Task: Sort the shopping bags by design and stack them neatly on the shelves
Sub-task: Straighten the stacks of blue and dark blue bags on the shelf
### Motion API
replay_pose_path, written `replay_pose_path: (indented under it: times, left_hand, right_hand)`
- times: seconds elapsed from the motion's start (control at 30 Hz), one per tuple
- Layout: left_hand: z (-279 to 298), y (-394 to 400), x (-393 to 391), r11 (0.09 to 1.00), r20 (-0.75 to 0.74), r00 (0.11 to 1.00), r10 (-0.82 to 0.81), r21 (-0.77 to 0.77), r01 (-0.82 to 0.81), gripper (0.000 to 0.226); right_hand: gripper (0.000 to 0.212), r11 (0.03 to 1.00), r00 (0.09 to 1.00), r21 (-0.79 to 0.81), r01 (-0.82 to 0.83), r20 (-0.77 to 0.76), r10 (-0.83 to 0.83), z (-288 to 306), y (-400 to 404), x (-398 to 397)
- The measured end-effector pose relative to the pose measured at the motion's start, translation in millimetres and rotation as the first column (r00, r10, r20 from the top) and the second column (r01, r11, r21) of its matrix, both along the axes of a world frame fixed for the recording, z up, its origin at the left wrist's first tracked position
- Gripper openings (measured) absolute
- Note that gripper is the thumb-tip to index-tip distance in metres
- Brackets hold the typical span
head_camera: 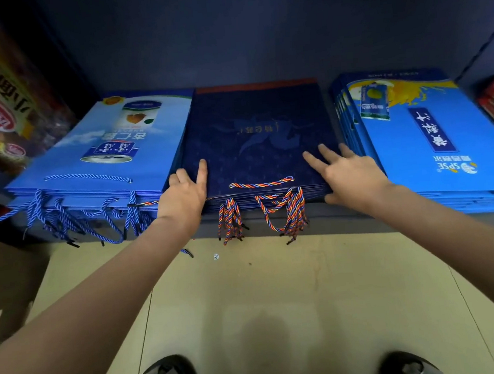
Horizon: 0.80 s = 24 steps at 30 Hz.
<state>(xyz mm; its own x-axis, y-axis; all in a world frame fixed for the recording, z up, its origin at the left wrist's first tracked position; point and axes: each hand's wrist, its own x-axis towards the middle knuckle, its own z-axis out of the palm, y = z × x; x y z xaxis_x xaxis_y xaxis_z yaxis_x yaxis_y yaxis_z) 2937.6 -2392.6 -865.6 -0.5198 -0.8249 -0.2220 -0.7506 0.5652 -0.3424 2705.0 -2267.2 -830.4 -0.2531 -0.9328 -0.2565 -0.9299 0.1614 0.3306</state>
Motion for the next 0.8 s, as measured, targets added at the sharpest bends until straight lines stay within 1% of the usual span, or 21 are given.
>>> replay_pose_path:
  times: [0.1, 0.2, 0.27, 0.33, 0.4, 0.43, 0.5, 0.6, 0.67, 0.8]
  left_hand:
    - [5.4, 6.2, -2.8, 0.999, -0.044, 0.999, -0.012, 0.037, 0.014, 0.103]
    - [9.2, 17.5, -13.5, 0.995, -0.121, 0.992, -0.025, 0.092, 0.036, 0.101]
    - [9.0, 21.4, -18.8, 0.991, -0.138, 0.99, -0.013, 0.127, 0.03, 0.098]
    - [9.5, 20.0, -19.7, 0.991, -0.124, 0.992, 0.03, 0.131, -0.013, 0.096]
    - [9.2, 16.7, -15.1, 0.99, -0.119, 0.989, 0.086, 0.123, -0.071, 0.094]
    - [8.7, 16.2, -13.0, 0.988, -0.125, 0.986, 0.11, 0.123, -0.094, 0.094]
    - [6.9, 16.0, -11.4, 0.983, -0.139, 0.98, 0.143, 0.135, -0.124, 0.095]
    - [6.8, 14.1, -11.6, 0.977, -0.174, 0.971, 0.165, 0.162, -0.137, 0.097]
    - [8.2, 10.4, -9.6, 0.975, -0.179, 0.968, 0.175, 0.172, -0.144, 0.097]
    - [14.8, 0.7, -9.8, 0.961, -0.163, 0.97, 0.182, 0.24, -0.14, 0.105]
  right_hand:
    - [0.081, 0.999, 1.0, 0.043, -0.018, 0.024, 0.017, 3.9, 7.3, -12.5]
    - [0.081, 0.997, 0.998, 0.068, 0.037, 0.041, -0.039, 8.3, 23.7, -28.3]
    - [0.082, 0.994, 0.997, 0.096, 0.058, 0.036, -0.062, 6.1, 29.5, -30.9]
    - [0.086, 0.994, 1.0, 0.11, 0.001, -0.007, 0.0, -1.5, 26.3, -27.9]
    - [0.09, 0.994, 0.999, 0.094, -0.051, 0.001, 0.051, -6.9, 15.5, -25.1]
    - [0.091, 0.995, 0.998, 0.085, -0.047, 0.034, 0.044, -6.5, 10.6, -25.4]
    - [0.092, 0.998, 0.988, 0.064, 0.005, 0.151, -0.015, -5.2, 4.8, -29.1]
    - [0.095, 0.994, 0.944, 0.017, 0.104, 0.313, -0.104, -7.8, 9.1, -28.6]
    - [0.1, 0.988, 0.912, -0.009, 0.157, 0.384, -0.141, -10.0, 11.7, -22.9]
    - [0.115, 0.958, 0.829, 0.062, 0.28, 0.488, -0.273, -12.3, 10.3, -18.0]
